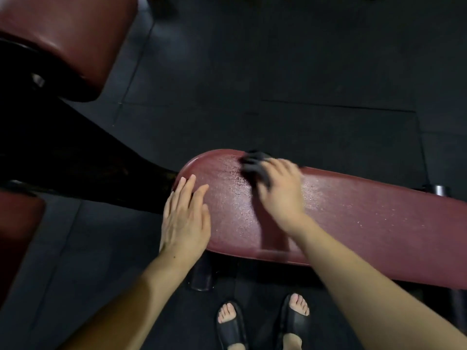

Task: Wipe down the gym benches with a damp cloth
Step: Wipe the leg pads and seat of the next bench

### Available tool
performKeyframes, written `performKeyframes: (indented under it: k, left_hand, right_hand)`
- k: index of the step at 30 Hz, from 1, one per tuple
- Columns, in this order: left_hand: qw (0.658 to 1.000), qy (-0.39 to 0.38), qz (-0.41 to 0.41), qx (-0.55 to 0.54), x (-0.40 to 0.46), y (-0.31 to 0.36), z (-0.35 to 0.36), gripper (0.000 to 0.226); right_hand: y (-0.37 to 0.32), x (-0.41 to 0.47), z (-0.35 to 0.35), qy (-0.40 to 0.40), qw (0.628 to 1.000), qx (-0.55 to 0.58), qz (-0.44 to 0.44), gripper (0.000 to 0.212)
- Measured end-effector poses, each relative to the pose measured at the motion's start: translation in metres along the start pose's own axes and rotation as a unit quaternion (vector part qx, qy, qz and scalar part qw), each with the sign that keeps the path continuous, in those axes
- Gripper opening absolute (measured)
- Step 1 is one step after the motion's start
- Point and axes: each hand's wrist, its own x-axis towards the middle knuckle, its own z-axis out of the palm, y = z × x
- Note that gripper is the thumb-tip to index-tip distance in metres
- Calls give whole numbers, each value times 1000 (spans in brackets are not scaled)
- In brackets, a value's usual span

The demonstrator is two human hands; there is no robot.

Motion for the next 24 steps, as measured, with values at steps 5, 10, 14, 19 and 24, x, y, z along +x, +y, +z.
performKeyframes:
  k: [5, 10, 14, 19, 24]
  left_hand:
    - [999, -24, 35, 32, 4, 16, 9, 46]
    - [999, -4, 11, 51, -12, 5, 2, 43]
    - [998, 1, -32, 57, -22, -2, -6, 42]
    - [998, -27, -19, 44, -30, 7, 0, 45]
    - [998, -36, 9, 52, -32, -1, 3, 46]
  right_hand:
    - [84, -44, -19, 83, 949, -39, 301, 42]
    - [-77, -2, 12, 59, 982, 49, 172, 26]
    - [-109, -13, 19, -33, 996, 78, 23, 48]
    - [54, -75, -39, 19, 994, -6, 108, 30]
    - [28, -99, -20, 115, 927, -21, 358, 39]
